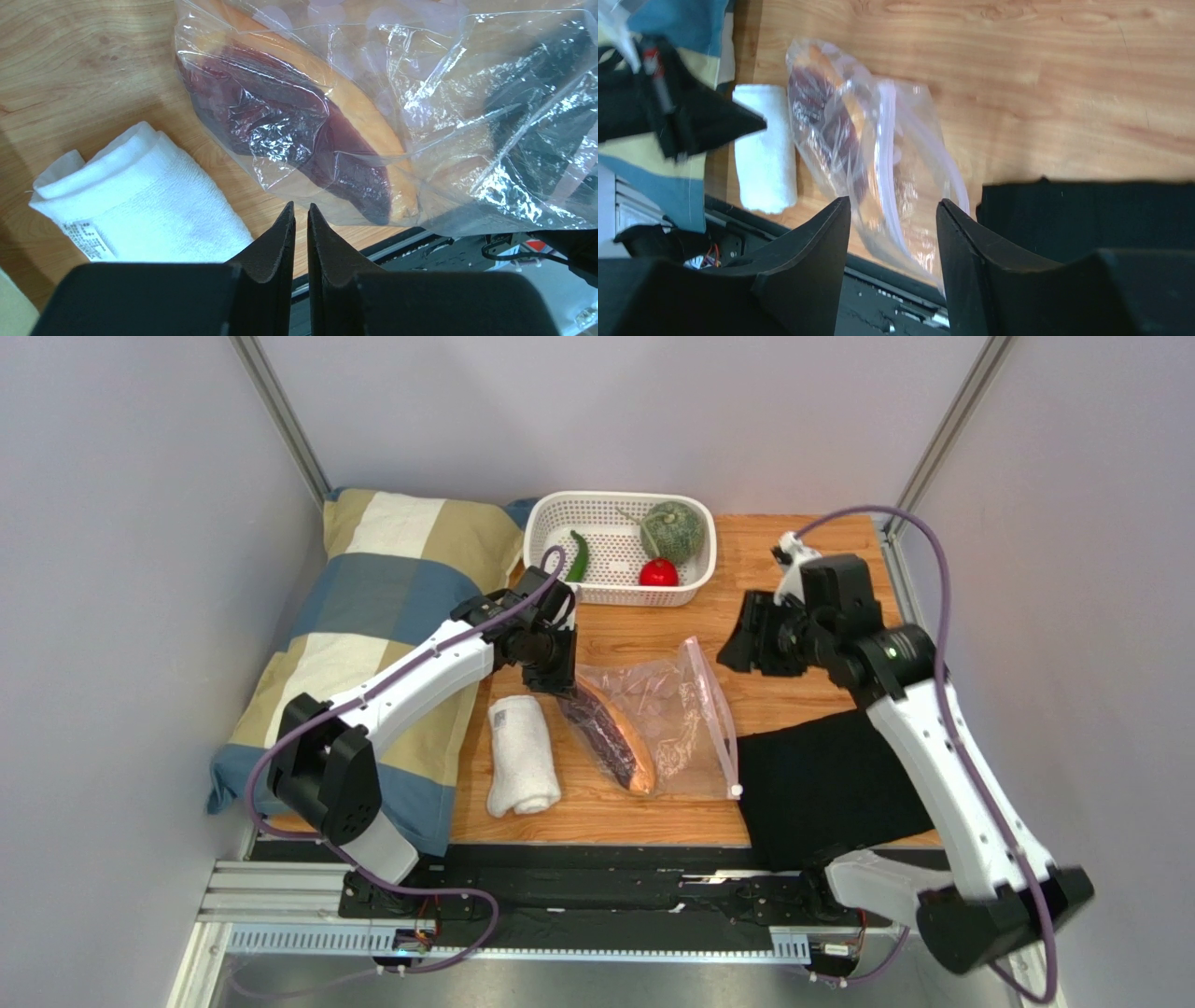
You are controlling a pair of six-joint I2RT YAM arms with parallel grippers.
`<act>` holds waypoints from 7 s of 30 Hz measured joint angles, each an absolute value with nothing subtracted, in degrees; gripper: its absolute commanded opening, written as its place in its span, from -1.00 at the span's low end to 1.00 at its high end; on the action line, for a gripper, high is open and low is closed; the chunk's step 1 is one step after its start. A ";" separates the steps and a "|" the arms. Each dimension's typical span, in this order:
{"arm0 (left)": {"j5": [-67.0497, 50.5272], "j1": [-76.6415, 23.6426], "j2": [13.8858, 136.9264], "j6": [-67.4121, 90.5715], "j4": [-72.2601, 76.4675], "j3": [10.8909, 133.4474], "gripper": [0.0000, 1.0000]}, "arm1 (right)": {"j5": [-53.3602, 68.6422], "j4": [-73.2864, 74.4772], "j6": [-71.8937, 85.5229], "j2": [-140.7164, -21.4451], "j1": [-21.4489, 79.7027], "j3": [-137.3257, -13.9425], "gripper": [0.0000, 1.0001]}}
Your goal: Open the zip-top bag and remove the fake food
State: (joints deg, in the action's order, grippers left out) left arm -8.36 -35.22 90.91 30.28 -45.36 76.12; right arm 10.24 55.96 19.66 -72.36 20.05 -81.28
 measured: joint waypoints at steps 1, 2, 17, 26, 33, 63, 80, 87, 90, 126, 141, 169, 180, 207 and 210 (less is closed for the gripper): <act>-8.62 -35.20 91.42 30.28 -45.19 76.12 -0.71 | 10.22 56.05 19.97 -67.83 19.99 -78.24 -0.01; -8.84 -35.22 92.09 30.30 -45.04 76.12 -0.71 | 10.15 56.62 20.38 -64.58 19.92 -75.81 -0.04; -8.88 -35.20 101.36 30.30 -43.83 76.82 -0.73 | 21.45 41.60 20.58 -62.15 16.56 -52.23 -1.00; -8.73 -35.20 104.57 30.33 -43.18 77.12 -0.75 | 33.12 31.18 20.69 -69.73 19.66 -50.17 -0.97; -8.93 -35.44 105.67 30.57 -42.11 77.10 -0.76 | 35.51 26.52 24.34 -72.82 22.39 -46.87 -0.88; -10.48 -37.47 105.58 30.65 -39.05 74.52 -0.78 | 20.93 11.16 44.10 -81.89 32.56 -39.29 -0.34; -12.03 -38.28 105.58 30.74 -37.78 73.12 -0.78 | 18.92 17.21 35.86 -83.85 32.88 -43.13 0.28; -12.01 -38.57 105.60 30.72 -37.71 73.12 -0.78 | 15.97 23.46 32.42 -82.94 33.63 -43.90 0.39; -11.97 -38.57 105.75 30.74 -37.76 73.12 -0.78 | 14.83 26.94 31.86 -82.21 33.76 -43.55 0.46; -18.39 -31.33 84.31 31.57 -37.87 73.03 0.52 | 33.50 13.85 45.01 -77.78 25.82 -45.82 -1.00; -29.65 -31.14 77.73 31.09 -31.48 63.05 0.65 | 45.78 6.55 59.18 -76.77 21.71 -47.86 -1.00; -22.92 -26.96 89.76 28.62 -32.14 68.84 -1.00 | 37.50 34.48 41.82 -71.66 21.19 -56.01 -1.00; -14.74 -26.85 95.57 24.73 -36.36 69.21 -1.00 | 25.23 64.88 25.63 -68.23 21.21 -63.18 -1.00; -18.52 -26.85 98.08 21.30 -41.54 74.98 -0.49 | 26.04 76.77 34.35 -52.23 21.93 -74.22 -1.00; -19.59 -26.87 93.71 21.34 -42.15 75.44 -0.30 | 30.02 74.11 34.94 -56.36 27.55 -68.55 -1.00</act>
State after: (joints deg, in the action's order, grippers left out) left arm -19.59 -26.87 93.71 21.34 -42.15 75.44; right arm 30.02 74.11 34.94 -56.36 27.55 -68.55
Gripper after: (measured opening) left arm 0.261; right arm 0.118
